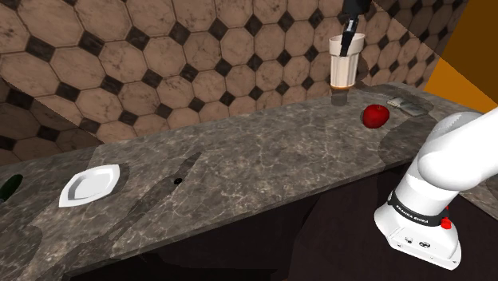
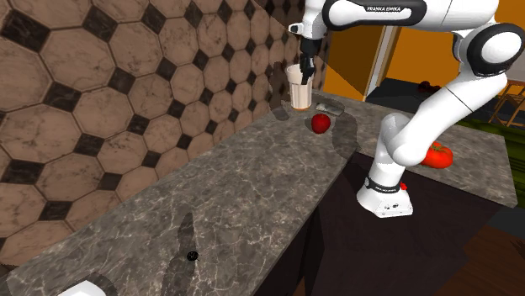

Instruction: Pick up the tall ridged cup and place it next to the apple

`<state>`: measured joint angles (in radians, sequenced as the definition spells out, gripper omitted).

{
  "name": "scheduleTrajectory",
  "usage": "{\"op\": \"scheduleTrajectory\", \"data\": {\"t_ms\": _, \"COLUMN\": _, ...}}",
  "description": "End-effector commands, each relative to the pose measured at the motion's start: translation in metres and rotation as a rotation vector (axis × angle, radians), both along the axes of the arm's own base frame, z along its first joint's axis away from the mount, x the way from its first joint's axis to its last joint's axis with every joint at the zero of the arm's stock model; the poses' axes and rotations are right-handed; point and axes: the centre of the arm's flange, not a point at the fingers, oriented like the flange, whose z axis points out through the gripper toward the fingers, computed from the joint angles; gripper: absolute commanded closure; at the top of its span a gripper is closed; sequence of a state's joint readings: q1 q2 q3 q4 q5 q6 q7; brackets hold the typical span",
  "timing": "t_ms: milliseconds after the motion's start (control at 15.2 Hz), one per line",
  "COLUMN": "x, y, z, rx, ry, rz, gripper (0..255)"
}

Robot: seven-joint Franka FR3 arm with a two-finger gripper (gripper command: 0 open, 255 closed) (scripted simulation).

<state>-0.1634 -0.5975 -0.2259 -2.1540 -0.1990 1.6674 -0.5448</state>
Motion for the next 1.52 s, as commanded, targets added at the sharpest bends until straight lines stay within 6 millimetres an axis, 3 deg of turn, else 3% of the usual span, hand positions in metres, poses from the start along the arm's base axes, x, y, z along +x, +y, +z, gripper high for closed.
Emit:
{"op": "scheduleTrajectory", "data": {"t_ms": 0, "x": -0.015, "y": -0.023, "z": 0.003, "rx": 0.000, "ry": -0.001, "rz": 0.001, "gripper": 255}}
{"op": "scheduleTrajectory", "data": {"t_ms": 528, "x": -0.065, "y": -0.117, "z": 0.003, "rx": 0.000, "ry": -0.001, "rz": 0.001, "gripper": 255}}
{"op": "scheduleTrajectory", "data": {"t_ms": 1452, "x": -0.065, "y": -0.117, "z": -0.070, "rx": 0.000, "ry": -0.001, "rz": 0.001, "gripper": 255}}
